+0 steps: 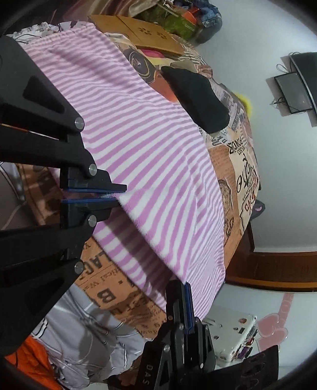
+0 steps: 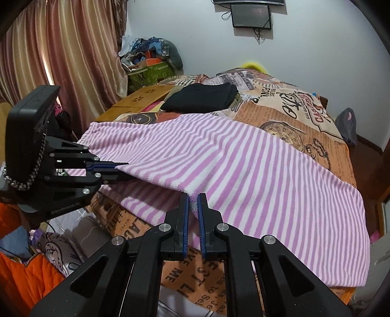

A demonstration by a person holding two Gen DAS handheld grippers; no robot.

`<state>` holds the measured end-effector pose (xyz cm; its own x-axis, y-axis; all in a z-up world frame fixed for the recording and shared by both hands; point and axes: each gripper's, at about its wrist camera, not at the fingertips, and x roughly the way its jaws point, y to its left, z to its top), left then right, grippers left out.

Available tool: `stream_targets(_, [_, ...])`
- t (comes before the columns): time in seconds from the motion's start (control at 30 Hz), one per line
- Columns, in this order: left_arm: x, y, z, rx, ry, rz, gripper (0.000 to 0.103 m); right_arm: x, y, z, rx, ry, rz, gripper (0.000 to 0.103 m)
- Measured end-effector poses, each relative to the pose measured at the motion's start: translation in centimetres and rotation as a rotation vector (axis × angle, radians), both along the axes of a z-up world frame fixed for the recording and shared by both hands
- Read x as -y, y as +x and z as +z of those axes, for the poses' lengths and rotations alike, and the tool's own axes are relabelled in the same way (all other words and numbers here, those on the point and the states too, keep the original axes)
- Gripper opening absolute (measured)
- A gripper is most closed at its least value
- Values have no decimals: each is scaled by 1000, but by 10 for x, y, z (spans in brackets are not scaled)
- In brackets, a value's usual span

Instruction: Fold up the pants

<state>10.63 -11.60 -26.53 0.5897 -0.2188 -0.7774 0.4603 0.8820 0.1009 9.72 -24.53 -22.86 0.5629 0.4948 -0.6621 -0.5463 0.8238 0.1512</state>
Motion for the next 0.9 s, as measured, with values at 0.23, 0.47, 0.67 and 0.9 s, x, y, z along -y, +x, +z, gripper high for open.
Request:
stream_targets(0.23, [-5, -3, 4, -27, -47, 13, 2, 8, -7, -2, -8, -18, -21, 7])
stream_targets(0.47, [-5, -3, 18, -50, -109, -18, 7, 41, -6, -6, -52, -45, -127, 20])
stream_targets(0.67, [12, 10, 19, -55, -100, -39, 29, 58, -6, -10, -68, -42, -189, 37])
stream_targets(0.9, [59, 15, 10, -70, -84, -159, 53, 57, -6, -19, -92, -49, -183, 41])
